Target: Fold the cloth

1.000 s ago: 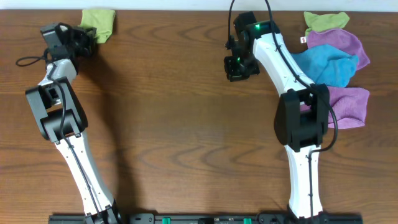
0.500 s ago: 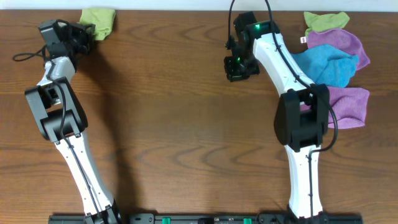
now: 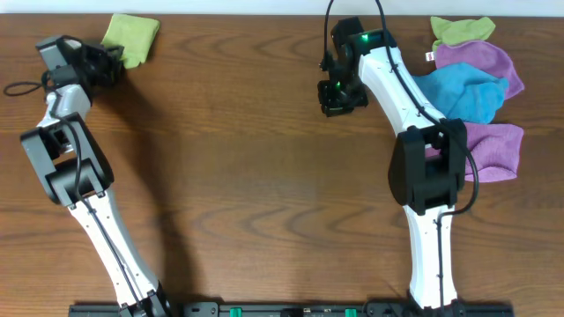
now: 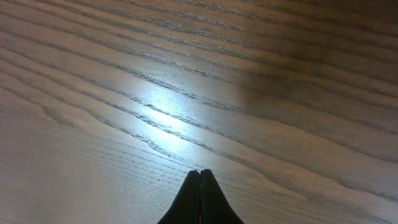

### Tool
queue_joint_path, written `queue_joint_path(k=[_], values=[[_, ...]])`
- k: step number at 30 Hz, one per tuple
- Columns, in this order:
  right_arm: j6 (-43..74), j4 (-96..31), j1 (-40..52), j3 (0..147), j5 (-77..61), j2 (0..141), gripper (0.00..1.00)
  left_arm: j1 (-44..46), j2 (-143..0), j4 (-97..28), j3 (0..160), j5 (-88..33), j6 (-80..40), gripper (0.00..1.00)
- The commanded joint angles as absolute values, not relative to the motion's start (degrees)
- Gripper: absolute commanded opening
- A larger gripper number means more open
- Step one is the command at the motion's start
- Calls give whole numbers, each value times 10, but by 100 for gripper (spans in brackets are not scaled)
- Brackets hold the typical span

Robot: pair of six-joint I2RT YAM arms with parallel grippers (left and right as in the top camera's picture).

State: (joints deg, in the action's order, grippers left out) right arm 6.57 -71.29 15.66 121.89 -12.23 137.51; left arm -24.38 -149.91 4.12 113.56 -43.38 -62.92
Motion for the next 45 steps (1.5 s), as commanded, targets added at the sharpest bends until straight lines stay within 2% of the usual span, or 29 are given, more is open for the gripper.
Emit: queue_joint_path(k=[1, 27, 28, 29, 33, 34, 40, 45], values=[[73, -713, 160, 1230, -129, 1353, 2, -249, -1453, 5, 1149, -426, -572, 6], [92, -707, 160, 1230, -136, 1353, 2, -222, -1446, -41, 1149, -420, -570, 7], [92, -707, 160, 1230, -136, 1353, 1, -222, -1446, -41, 1149, -420, -570, 22], [92, -707, 160, 1230, -136, 1353, 1, -222, -1446, -41, 1149, -420, -571, 49], [92, -707, 160, 1230, -136, 1353, 1, -224, -1445, -40, 1149, -434, -583, 77], [92, -707, 160, 1230, -136, 1353, 1, -225, -1442, -42, 1149, -437, -583, 95], [92, -707, 160, 1230, -136, 1353, 1, -230, -1414, -54, 1149, -455, -552, 95], [92, -702, 160, 1230, -136, 1353, 1, -224, -1363, -67, 1149, -452, -463, 95]])
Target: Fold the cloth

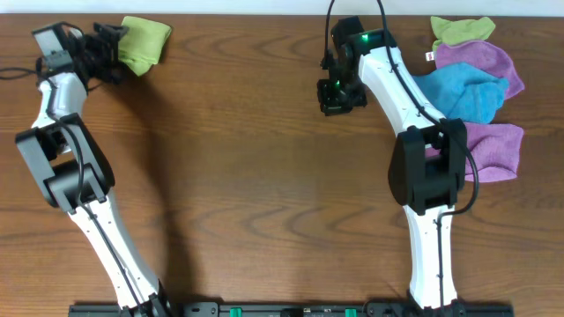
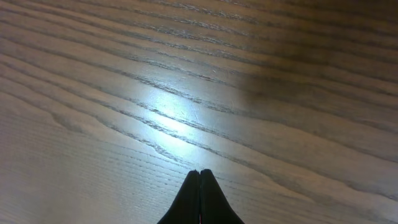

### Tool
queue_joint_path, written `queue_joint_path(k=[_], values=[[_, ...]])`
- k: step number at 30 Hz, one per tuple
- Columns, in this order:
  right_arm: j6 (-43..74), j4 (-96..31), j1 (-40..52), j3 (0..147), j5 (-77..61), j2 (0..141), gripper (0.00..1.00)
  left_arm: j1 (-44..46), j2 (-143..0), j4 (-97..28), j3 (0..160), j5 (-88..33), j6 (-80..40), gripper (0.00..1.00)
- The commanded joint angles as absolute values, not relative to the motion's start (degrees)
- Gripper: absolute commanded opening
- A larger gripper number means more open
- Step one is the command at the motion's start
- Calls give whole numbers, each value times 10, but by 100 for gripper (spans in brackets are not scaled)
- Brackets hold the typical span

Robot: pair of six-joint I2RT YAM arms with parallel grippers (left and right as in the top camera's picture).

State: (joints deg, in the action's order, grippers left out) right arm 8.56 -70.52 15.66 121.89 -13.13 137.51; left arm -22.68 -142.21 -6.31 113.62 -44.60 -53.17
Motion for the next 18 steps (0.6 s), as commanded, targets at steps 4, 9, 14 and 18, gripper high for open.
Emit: queue_joint_path(k=[4, 9, 14, 18], values=[[92, -697, 160, 1230, -136, 1353, 2, -220, -1336, -131, 1149, -417, -408, 95], [92, -693, 160, 1230, -136, 1353, 1, -220, -1319, -213, 1149, -374, -371, 95], [92, -685, 160, 1230, -136, 1353, 2, -211, -1314, -225, 1149, -336, -363, 95], [92, -682, 160, 1230, -136, 1353, 2, -196, -1314, -212, 1149, -279, -325, 72]])
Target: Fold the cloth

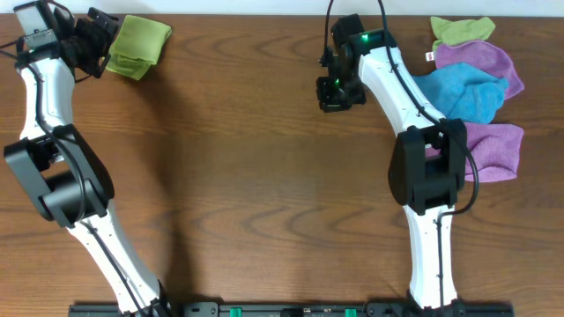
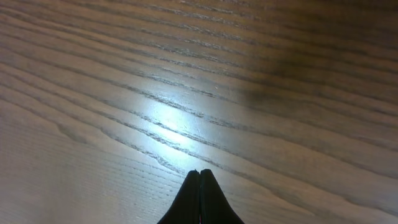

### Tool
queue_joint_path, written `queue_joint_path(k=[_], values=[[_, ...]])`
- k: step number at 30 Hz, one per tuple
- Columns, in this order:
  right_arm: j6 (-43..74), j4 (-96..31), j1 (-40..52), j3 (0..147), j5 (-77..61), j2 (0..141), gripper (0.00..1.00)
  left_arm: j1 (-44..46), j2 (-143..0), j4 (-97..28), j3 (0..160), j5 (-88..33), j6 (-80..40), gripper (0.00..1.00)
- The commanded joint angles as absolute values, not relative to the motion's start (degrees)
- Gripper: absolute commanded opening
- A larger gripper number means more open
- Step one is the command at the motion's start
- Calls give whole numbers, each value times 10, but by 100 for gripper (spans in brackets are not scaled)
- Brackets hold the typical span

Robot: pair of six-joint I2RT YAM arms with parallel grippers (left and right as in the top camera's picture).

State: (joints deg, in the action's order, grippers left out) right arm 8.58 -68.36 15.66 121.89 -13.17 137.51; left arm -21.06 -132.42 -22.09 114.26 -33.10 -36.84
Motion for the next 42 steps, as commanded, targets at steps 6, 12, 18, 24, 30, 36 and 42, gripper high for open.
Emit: queue_joint_path(k=[6, 12, 18, 24, 30, 36, 42], values=[[91, -684, 159, 1230, -135, 1353, 1, -156, -1314, -201, 1149, -168, -236, 6], [91, -684, 158, 1230, -135, 1353, 1, -131, -1315, -185, 1149, -2, -61, 6], [92, -685, 158, 1230, -135, 1353, 1, -132, -1327, -193, 1148, 34, 4, 6], [92, -693, 158, 1230, -135, 1353, 1, -132, -1357, -188, 1148, 12, 24, 6], [92, -708, 158, 1230, -136, 1353, 2, -132, -1398, -182, 1148, 4, 28, 6], [92, -721, 158, 1230, -135, 1353, 2, -132, -1419, -193, 1148, 36, 32, 6], [98, -722, 158, 1230, -136, 1353, 1, -132, -1420, -241, 1148, 34, 32, 6]])
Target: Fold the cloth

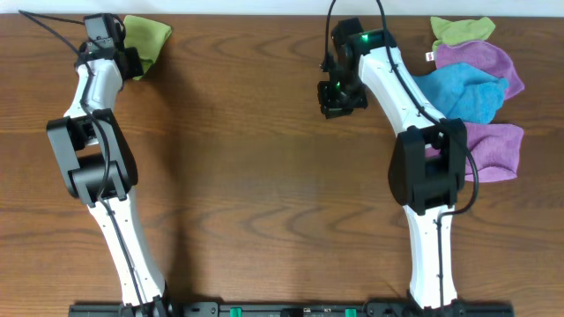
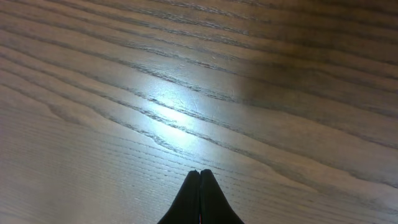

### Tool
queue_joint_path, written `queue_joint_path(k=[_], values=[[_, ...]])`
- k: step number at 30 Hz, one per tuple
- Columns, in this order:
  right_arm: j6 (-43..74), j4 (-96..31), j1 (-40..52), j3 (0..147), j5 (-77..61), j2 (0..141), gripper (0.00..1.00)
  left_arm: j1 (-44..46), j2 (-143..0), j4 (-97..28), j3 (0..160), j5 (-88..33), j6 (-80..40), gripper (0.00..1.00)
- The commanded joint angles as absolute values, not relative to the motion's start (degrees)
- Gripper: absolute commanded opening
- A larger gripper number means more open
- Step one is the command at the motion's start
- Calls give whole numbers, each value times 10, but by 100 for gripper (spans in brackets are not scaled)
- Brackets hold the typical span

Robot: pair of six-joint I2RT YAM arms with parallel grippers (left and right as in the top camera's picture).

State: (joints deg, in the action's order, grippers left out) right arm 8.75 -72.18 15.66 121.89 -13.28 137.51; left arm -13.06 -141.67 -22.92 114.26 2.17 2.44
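A folded lime-green cloth (image 1: 152,33) lies at the table's far left corner. My left gripper (image 1: 130,58) sits against the cloth's left edge, with the wrist above it near the table's back edge. From above its fingers are a dark mass, so their state does not show. My right gripper (image 2: 199,172) is shut on nothing, fingertips together just over bare wood. In the overhead view the right gripper (image 1: 338,99) hangs over the table's upper middle, far from the green cloth.
A pile of unfolded cloths lies at the far right: a green one (image 1: 463,30), a purple one (image 1: 483,58), a blue one (image 1: 463,92) and another purple one (image 1: 493,150). The wooden table (image 1: 264,194) fills the view. Both arm bases stand at the near edge.
The left wrist has moved right from the far left corner to just beside the green cloth, its forearm now running straighter up the table. The cloth lies about where it was. The right arm is unchanged.
At first the left gripper was at the left edge of the folded green cloth. Then the cloth lay slightly farther right with the gripper still beside it. Later the wrist was out at the corner, and now it is back against the cloth. The right gripper stayed shut in place.
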Motion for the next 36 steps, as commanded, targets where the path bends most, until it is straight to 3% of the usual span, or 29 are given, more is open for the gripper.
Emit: queue_joint_path(k=[1, 18, 23, 36], values=[[98, -722, 158, 1230, -136, 1353, 1, -132, -1420, -248, 1148, 33, 32, 6], [103, -722, 158, 1230, -136, 1353, 1, -131, -1347, -251, 1153, 29, -4, 6], [103, -722, 158, 1230, -135, 1353, 2, -131, -1338, -236, 1153, -28, -12, 6], [106, -715, 158, 1230, -135, 1353, 2, -133, -1403, -59, 1153, -52, -19, 6]])
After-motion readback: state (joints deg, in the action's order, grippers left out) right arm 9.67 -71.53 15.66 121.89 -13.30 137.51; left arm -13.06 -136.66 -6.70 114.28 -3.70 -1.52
